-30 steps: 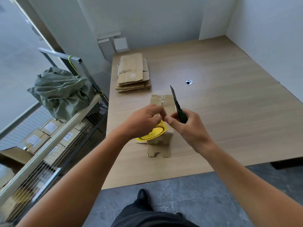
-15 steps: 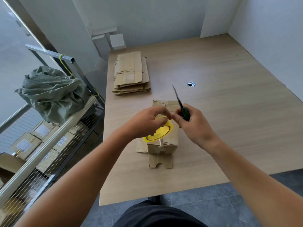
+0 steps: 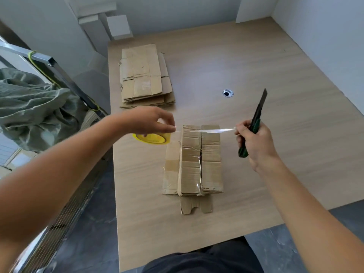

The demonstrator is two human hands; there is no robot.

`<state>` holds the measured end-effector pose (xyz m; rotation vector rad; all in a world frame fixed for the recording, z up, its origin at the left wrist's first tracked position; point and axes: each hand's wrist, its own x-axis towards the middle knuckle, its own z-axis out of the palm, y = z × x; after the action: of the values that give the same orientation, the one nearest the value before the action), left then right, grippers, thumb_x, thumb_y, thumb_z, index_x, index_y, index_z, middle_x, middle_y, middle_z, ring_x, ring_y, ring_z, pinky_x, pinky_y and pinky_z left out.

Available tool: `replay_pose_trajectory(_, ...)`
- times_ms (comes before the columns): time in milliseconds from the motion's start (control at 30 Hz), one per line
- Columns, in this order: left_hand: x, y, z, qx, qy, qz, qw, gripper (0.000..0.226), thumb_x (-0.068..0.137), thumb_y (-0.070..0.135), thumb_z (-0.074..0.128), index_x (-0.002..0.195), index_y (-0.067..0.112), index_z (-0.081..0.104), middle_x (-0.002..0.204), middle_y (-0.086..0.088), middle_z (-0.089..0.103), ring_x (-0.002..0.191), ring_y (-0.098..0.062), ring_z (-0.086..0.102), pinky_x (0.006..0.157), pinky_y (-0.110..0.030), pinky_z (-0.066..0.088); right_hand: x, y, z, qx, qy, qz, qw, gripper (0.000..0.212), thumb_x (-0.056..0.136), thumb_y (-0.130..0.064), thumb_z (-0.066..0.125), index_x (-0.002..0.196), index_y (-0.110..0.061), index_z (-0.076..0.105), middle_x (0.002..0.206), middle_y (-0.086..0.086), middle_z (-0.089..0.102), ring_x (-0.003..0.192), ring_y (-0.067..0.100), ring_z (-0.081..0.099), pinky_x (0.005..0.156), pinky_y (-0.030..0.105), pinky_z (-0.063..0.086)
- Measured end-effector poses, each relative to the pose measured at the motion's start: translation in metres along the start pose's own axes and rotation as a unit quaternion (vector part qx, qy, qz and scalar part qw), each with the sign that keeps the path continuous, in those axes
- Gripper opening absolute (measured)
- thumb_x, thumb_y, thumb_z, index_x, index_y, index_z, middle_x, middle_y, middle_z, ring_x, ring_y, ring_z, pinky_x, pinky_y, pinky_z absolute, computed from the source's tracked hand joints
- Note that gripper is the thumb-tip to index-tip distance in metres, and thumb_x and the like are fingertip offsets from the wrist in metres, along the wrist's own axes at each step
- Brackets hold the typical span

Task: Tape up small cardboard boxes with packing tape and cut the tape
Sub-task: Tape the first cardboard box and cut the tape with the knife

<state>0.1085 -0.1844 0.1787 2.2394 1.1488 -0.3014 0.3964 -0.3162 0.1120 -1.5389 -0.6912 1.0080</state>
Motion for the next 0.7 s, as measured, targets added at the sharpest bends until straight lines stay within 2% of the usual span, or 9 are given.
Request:
replay_pose_trajectory(167, 0.052, -0.03, 0.009, 0.011, 0.006, -0.034, 0.999, 0.018, 0.087, 0.062, 0.062, 0.087, 0.044, 0.058, 0.098, 0.011, 0.067, 0.051, -0.011, 0.064, 0.05, -0.023, 0.046, 0.04, 0.038, 0.014, -0.02, 0.003, 0.076, 0.997, 0.019, 0.095, -0.013, 0.063, 0.082, -0.024, 0.056, 0.064, -0.005, 0.066, 0.052, 0.01, 0.053, 0.051, 0.025, 0.044)
replay_pose_trajectory(233, 0.068, -0.036, 0.023, -0.004, 0.007, -0.043, 0.999, 0.019, 0.088, 0.059, 0.063, 0.09, 0.04, 0.06, 0.105, 0.018, 0.069, 0.053, -0.017, 0.066, 0.053, -0.024, 0.047, 0.055, 0.054, 0.017, -0.033, 0.006, 0.101, 0.994, 0.019, 0.095, -0.012, 0.062, 0.081, -0.023, 0.055, 0.062, -0.006, 0.065, 0.051, 0.01, 0.053, 0.05, 0.025, 0.043)
replay_pose_trajectory(300, 0.08, -0.04, 0.039, -0.044, 0.008, -0.048, 0.998, 0.019, 0.091, 0.051, 0.065, 0.093, 0.032, 0.063, 0.107, 0.024, 0.069, 0.063, -0.027, 0.069, 0.049, -0.024, 0.047, 0.068, 0.066, 0.019, -0.044, 0.007, 0.125, 0.991, 0.018, 0.095, -0.013, 0.063, 0.081, -0.022, 0.055, 0.06, -0.007, 0.065, 0.05, 0.009, 0.052, 0.05, 0.026, 0.043)
replay_pose_trajectory(367, 0.088, -0.045, 0.054, -0.107, -0.002, -0.055, 0.993, 0.016, 0.093, 0.042, 0.066, 0.094, 0.026, 0.064, 0.107, 0.022, 0.069, 0.071, -0.036, 0.069, 0.049, -0.027, 0.05, 0.077, 0.076, 0.023, -0.044, -0.004, 0.149, 0.988, 0.016, 0.095, -0.016, 0.064, 0.082, -0.021, 0.057, 0.06, -0.008, 0.065, 0.048, 0.009, 0.05, 0.049, 0.026, 0.043)
replay_pose_trajectory(433, 0.091, -0.051, 0.066, -0.146, -0.001, -0.066, 0.987, 0.013, 0.094, 0.038, 0.065, 0.092, 0.026, 0.063, 0.11, 0.018, 0.07, 0.063, -0.03, 0.067, 0.052, -0.033, 0.053, 0.082, 0.087, 0.027, -0.046, -0.026, 0.175, 0.983, 0.015, 0.092, -0.021, 0.069, 0.081, -0.02, 0.059, 0.057, -0.007, 0.062, 0.047, 0.01, 0.046, 0.048, 0.026, 0.04)
replay_pose_trajectory(500, 0.09, -0.055, 0.076, -0.151, 0.011, -0.07, 0.986, 0.013, 0.095, 0.038, 0.065, 0.091, 0.026, 0.063, 0.11, 0.014, 0.071, 0.055, -0.023, 0.062, 0.05, -0.031, 0.052, 0.083, 0.091, 0.027, -0.095, -0.041, 0.194, 0.976, 0.017, 0.088, -0.027, 0.072, 0.082, -0.02, 0.058, 0.055, -0.006, 0.058, 0.047, 0.014, 0.044, 0.05, 0.029, 0.039)
replay_pose_trajectory(600, 0.085, -0.058, 0.084, -0.178, 0.032, -0.073, 0.981, 0.014, 0.095, 0.04, 0.065, 0.091, 0.027, 0.064, 0.109, 0.012, 0.07, 0.07, -0.034, 0.068, 0.055, -0.037, 0.056, 0.078, 0.073, 0.021, -0.21, -0.002, 0.147, 0.967, 0.032, 0.08, -0.045, 0.067, 0.092, -0.027, 0.044, 0.074, 0.003, 0.057, 0.058, 0.02, 0.051, 0.058, 0.037, 0.042)
replay_pose_trajectory(633, 0.083, -0.06, 0.084, -0.187, 0.039, -0.073, 0.979, 0.014, 0.095, 0.04, 0.065, 0.091, 0.027, 0.064, 0.109, 0.013, 0.07, 0.071, -0.034, 0.069, 0.053, -0.035, 0.055, 0.073, 0.061, 0.021, -0.21, 0.008, 0.125, 0.97, 0.034, 0.077, -0.05, 0.061, 0.092, -0.029, 0.039, 0.08, 0.004, 0.057, 0.062, 0.02, 0.052, 0.06, 0.04, 0.044)
replay_pose_trajectory(700, 0.079, -0.063, 0.082, -0.198, 0.051, -0.071, 0.976, 0.013, 0.095, 0.041, 0.065, 0.091, 0.028, 0.064, 0.109, 0.015, 0.07, 0.062, -0.026, 0.067, 0.044, -0.027, 0.05, 0.058, 0.036, 0.033, -0.205, -0.028, 0.079, 0.975, 0.031, 0.077, -0.055, 0.051, 0.092, -0.031, 0.038, 0.081, 0.002, 0.058, 0.061, 0.019, 0.054, 0.061, 0.044, 0.047)
